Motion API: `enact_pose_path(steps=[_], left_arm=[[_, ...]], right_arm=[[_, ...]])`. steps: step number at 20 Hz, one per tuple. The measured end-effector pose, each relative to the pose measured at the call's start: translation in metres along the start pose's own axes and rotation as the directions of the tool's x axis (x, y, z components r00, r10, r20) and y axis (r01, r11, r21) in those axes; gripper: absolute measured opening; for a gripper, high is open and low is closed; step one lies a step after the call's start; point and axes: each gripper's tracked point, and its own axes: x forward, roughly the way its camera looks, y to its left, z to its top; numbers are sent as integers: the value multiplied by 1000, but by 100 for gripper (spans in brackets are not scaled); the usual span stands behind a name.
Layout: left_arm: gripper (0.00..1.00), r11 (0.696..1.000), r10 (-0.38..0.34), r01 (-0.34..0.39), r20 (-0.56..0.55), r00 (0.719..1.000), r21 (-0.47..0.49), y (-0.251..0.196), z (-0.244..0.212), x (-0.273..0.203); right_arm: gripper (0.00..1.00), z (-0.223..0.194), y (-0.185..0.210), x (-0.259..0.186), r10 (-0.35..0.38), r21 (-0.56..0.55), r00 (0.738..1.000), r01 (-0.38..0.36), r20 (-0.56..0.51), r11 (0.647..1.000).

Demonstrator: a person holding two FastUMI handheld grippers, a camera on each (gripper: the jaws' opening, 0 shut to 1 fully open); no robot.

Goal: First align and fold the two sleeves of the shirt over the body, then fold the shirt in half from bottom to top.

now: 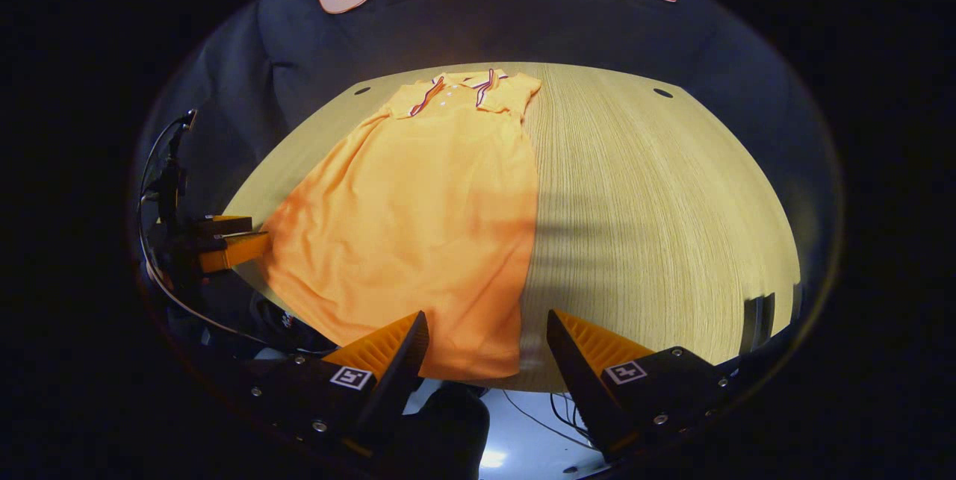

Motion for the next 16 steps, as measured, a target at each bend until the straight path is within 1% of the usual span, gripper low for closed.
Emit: enact_pose_path(steps=[4,7,10,11,12,13,14,15,16], left_arm=[[99,1000,2,-2,-13,1000,-13,11,-5,4],[99,999,-16,17,8,1000,-48,8,-5,2],[99,999,-26,27,34,999,-47,1,-3,3],[99,999,-35,36,38,999,-32,-7,-4,4],[99,999,-49,49,42,998,-18,-19,-3,8],[99,999,-50,51,54,997,-10,-28,0,11],[94,999,-47,48,65,997,-16,-35,2,11],[83,999,-31,32,74,997,-18,-41,2,11],[71,999,-31,33,79,996,-29,-48,3,12]], right_arm=[[97,-7,1,1,6,0,1000,-6,-17,1000],[97,-9,6,1,30,15,999,-29,-27,999],[95,-17,11,7,52,16,997,-51,-53,999],[95,-14,9,7,39,-3,999,-40,-36,999],[92,-17,8,9,26,-19,999,-27,-40,999],[89,-16,3,10,3,-30,1000,-3,-15,1000],[84,-16,-2,10,-27,-35,1000,27,3,999],[72,-16,-6,12,-55,-33,998,56,21,998],[64,-17,-9,11,-74,-29,997,75,23,997]])
